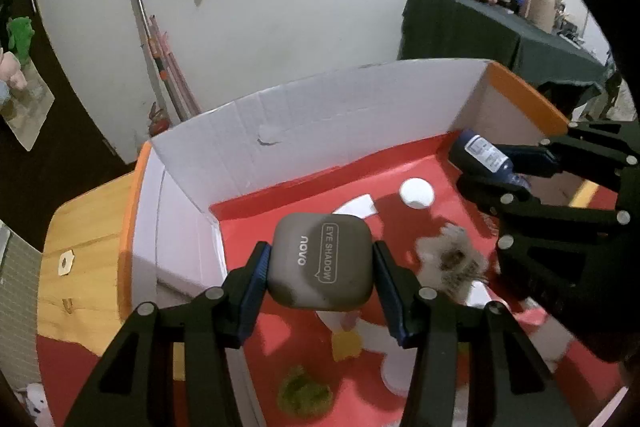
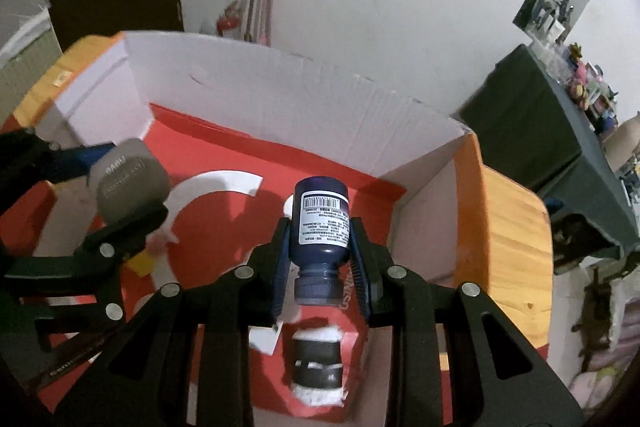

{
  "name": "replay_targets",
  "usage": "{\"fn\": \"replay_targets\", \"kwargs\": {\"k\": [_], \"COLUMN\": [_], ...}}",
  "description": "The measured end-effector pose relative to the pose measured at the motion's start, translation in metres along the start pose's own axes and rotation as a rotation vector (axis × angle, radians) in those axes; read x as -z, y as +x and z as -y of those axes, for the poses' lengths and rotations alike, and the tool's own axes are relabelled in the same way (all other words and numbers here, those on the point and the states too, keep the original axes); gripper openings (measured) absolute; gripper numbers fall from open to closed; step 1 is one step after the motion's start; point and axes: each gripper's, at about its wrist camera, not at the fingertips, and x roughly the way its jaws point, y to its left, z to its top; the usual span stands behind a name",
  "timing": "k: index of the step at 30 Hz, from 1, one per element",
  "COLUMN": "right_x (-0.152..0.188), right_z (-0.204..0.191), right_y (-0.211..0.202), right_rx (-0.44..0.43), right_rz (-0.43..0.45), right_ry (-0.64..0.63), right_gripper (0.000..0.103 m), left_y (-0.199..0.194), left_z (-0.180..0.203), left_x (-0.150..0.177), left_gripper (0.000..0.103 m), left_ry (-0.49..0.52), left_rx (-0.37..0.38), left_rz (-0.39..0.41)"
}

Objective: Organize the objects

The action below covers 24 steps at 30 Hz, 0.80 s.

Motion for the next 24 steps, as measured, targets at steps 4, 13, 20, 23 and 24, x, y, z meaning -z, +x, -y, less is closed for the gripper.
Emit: {"fn": "replay_targets", "kwargs": {"k": [4,13,20,23,24], "right_x": [-0.004,-0.002,-0.001,-0.001,0.0], "right_z": [0.002,0.008,0.004,0.005,0.006], "right_y": [0.021,0.051,0.063,0.064,0.063], "right_rx": [0.027,0.035,0.07,0.07,0.067], "right_rz": [-0.047,-0.118,-0.149,-0.153,-0.155], "right_ry": [-0.004,-0.001,-0.039,-0.041,-0.039], "right_gripper": [0.026,0.026,0.026,0.027,0.027], "left_y": [0.02,0.051,0.061,0.065,0.066], "left_z": [-0.001,-0.002,-0.006,-0.01,-0.01], "left_x": [-0.004,-0.003,-0.003,-0.001,0.001], "left_gripper": [0.053,0.053,0.053,0.053,0.053], "left_ry": [-0.015,-0.032,-0.035,-0.049,-0.053], "left_rx": [-0.015,-0.024,-0.05,-0.043,-0.041], "left_rz": [-0.036,-0.099,-0.118,-0.134,-0.138]}}
